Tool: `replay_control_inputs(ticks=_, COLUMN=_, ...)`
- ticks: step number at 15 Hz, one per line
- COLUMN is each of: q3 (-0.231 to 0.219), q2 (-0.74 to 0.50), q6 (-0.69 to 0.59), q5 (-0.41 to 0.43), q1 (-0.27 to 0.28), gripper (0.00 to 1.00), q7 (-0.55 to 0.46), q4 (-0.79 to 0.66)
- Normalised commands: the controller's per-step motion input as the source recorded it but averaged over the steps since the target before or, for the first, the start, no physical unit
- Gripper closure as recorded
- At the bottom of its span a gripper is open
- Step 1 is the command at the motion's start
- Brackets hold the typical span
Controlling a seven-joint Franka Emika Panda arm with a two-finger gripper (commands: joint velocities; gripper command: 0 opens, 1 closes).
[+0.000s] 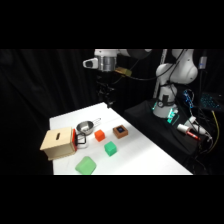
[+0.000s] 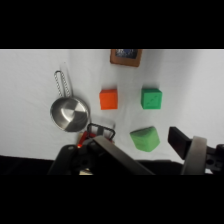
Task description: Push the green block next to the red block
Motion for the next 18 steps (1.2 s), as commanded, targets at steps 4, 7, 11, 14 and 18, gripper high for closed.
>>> replay_control_inputs(ticks=4, q3=0.026, q2=0.06, q6=0.05, q5=0.021, q1=0.006, gripper=0.00, q7=-0.03, q4=0.01)
replay_control_inputs(ticks=7, q3=0.081, q2=0.20, q6=0.20, q5=0.005, q1=0.064, gripper=0.00, q7=0.02, q4=0.03)
replay_control_inputs(ticks=11, q3=0.111, q2=0.19, q6=0.20, q5=-0.055, q1=0.115, gripper=0.00, q7=0.09, q4=0.04)
replay_control_inputs(ticks=14, q3=0.097, q2=0.15, q6=0.19, q5=-0.075, q1=0.128, gripper=0.00, q7=0.16, q4=0.08)
replay_control_inputs(ticks=18, q3=0.048, q2=0.20, q6=0.24, q5=-0.201, q1=0.123, gripper=0.00, q7=0.36, q4=0.12)
